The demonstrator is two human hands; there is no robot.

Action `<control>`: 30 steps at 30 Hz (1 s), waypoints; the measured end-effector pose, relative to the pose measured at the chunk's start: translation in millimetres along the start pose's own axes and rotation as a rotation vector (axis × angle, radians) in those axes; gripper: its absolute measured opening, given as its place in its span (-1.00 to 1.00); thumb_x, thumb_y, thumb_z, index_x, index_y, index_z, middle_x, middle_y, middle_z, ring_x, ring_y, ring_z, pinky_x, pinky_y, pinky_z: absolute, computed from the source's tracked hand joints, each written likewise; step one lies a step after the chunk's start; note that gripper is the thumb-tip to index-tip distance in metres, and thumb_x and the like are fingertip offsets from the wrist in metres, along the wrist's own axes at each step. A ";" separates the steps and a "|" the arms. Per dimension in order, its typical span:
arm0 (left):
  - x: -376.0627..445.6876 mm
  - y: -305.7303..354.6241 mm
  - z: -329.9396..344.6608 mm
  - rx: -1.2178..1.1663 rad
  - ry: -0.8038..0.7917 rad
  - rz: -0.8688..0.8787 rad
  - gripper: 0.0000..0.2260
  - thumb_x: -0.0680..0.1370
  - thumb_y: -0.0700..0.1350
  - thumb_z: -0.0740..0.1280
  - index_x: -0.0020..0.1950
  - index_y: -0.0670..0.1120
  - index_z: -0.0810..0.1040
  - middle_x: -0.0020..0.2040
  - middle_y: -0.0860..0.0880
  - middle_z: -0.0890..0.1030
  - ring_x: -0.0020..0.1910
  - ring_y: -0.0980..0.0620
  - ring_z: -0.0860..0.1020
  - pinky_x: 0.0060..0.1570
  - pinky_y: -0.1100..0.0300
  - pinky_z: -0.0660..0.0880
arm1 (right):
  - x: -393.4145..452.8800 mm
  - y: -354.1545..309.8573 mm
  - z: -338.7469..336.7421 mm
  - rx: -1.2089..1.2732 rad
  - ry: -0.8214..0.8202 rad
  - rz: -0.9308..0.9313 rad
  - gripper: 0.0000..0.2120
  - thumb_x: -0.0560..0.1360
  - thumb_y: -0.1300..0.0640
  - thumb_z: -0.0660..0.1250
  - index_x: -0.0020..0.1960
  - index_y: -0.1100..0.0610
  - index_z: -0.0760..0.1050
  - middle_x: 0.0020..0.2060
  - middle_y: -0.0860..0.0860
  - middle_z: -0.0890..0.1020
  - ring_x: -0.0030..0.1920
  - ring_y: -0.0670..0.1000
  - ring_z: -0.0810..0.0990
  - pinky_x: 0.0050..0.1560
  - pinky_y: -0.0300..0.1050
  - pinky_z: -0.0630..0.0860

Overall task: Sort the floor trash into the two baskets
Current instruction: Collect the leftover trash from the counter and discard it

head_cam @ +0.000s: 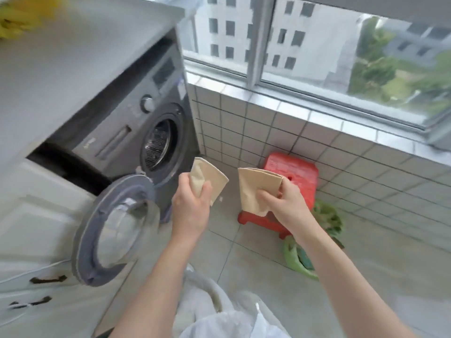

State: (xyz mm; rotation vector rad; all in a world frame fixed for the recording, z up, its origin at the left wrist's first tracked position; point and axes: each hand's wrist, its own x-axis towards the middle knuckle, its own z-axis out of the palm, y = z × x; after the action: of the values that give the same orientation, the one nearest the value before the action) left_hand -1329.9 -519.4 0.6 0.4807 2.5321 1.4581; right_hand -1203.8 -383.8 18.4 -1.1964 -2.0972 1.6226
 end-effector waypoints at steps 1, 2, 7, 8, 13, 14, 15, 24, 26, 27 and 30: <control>-11.8 9.0 20.1 -0.009 -0.038 0.003 -0.87 0.54 -0.08 0.31 -0.03 -0.09 0.40 -0.21 0.08 0.53 -0.16 0.00 0.46 -0.26 0.25 0.22 | -7.1 13.4 -20.4 0.026 0.028 0.028 -0.69 0.44 0.25 0.30 0.12 -0.04 0.48 -0.05 -0.12 0.61 -0.06 -0.12 0.58 -0.25 -0.37 0.52; -23.2 17.2 40.0 -0.021 -0.082 0.004 -0.87 0.54 -0.08 0.31 -0.03 -0.08 0.40 -0.21 0.09 0.52 -0.16 0.00 0.46 -0.25 0.26 0.23 | -14.2 27.0 -40.3 0.044 0.060 0.060 -0.68 0.44 0.26 0.29 0.12 -0.05 0.48 -0.05 -0.13 0.62 -0.07 -0.12 0.58 -0.27 -0.38 0.51; -70.0 45.5 132.3 -0.024 -0.314 0.028 -0.85 0.54 -0.02 0.29 -0.02 -0.06 0.40 -0.13 0.00 0.57 -0.10 -0.05 0.52 -0.13 0.07 0.46 | -40.0 93.8 -123.0 0.125 0.205 0.246 -0.68 0.41 0.28 0.27 0.10 -0.01 0.48 -0.06 -0.08 0.63 -0.01 -0.01 0.61 -0.06 -0.08 0.58; -76.7 48.9 149.1 -0.018 -0.348 0.041 -0.85 0.54 -0.01 0.29 -0.04 -0.06 0.39 -0.14 0.00 0.56 -0.09 -0.06 0.52 -0.12 0.03 0.48 | -42.7 106.6 -135.1 0.142 0.237 0.283 -0.68 0.40 0.28 0.27 0.10 0.00 0.48 -0.06 -0.05 0.64 0.01 0.02 0.61 -0.01 0.00 0.59; -101.3 40.2 237.7 0.038 -0.481 -0.006 -0.81 0.51 0.01 0.29 -0.15 -0.10 0.40 -0.10 -0.04 0.51 -0.02 -0.12 0.46 0.00 -0.04 0.43 | -48.4 177.0 -177.0 0.165 0.384 0.401 -0.72 0.41 0.26 0.27 0.09 0.04 0.49 -0.06 0.00 0.64 -0.01 0.06 0.59 0.02 0.03 0.54; -105.1 34.5 255.7 0.050 -0.518 -0.041 -0.81 0.49 0.03 0.28 -0.16 -0.08 0.41 -0.09 -0.03 0.50 0.00 -0.13 0.46 0.02 -0.06 0.44 | -47.1 193.6 -182.9 0.160 0.409 0.423 -0.73 0.41 0.26 0.28 0.09 0.05 0.49 -0.05 0.01 0.63 -0.01 0.06 0.58 0.03 0.04 0.53; -108.2 27.8 273.7 0.060 -0.558 -0.079 -0.82 0.48 0.05 0.28 -0.17 -0.05 0.42 -0.08 -0.02 0.49 0.01 -0.12 0.46 0.02 -0.05 0.45 | -44.5 211.3 -187.9 0.161 0.436 0.444 -0.73 0.41 0.26 0.29 0.09 0.07 0.49 -0.05 0.02 0.63 -0.02 0.07 0.58 0.04 0.04 0.53; -119.2 -67.5 413.7 0.181 -0.899 -0.350 -0.92 0.46 -0.16 0.37 -0.07 -0.05 0.54 -0.14 0.02 0.60 -0.15 0.05 0.54 -0.34 0.26 0.38 | 1.3 406.6 -189.9 0.096 0.578 0.746 -0.90 0.45 0.11 0.31 -0.13 0.14 0.45 -0.18 0.13 0.60 -0.10 0.26 0.60 -0.03 0.23 0.57; -118.8 -100.0 439.0 0.228 -0.900 -0.393 -0.91 0.43 -0.18 0.38 -0.14 -0.02 0.51 -0.12 -0.01 0.61 -0.08 -0.02 0.56 -0.23 0.20 0.43 | 12.0 454.2 -180.4 0.074 0.558 0.810 -0.86 0.43 0.08 0.30 -0.15 0.15 0.45 -0.15 0.20 0.63 -0.10 0.29 0.62 -0.03 0.22 0.57; -119.4 -119.5 453.9 0.249 -0.906 -0.419 -0.90 0.43 -0.18 0.39 -0.16 -0.01 0.51 -0.11 -0.02 0.62 -0.05 -0.04 0.57 -0.18 0.20 0.45 | 17.0 479.5 -174.1 0.059 0.548 0.839 -0.85 0.42 0.07 0.29 -0.16 0.15 0.44 -0.13 0.22 0.63 -0.09 0.29 0.62 -0.02 0.17 0.57; -119.5 -163.3 482.3 0.308 -0.914 -0.491 -0.89 0.43 -0.15 0.43 -0.08 -0.05 0.58 -0.04 -0.06 0.65 -0.02 -0.06 0.58 -0.15 0.21 0.43 | 25.7 521.1 -159.9 0.016 0.526 0.898 -0.84 0.46 0.07 0.26 -0.24 0.12 0.36 -0.17 0.22 0.61 -0.09 0.29 0.63 -0.06 0.10 0.55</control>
State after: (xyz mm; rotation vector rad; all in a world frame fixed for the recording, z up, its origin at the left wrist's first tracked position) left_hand -1098.6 -250.3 -383.7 0.3946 1.9042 0.4855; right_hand -883.5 -226.4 -394.3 -2.4427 -1.2596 1.3219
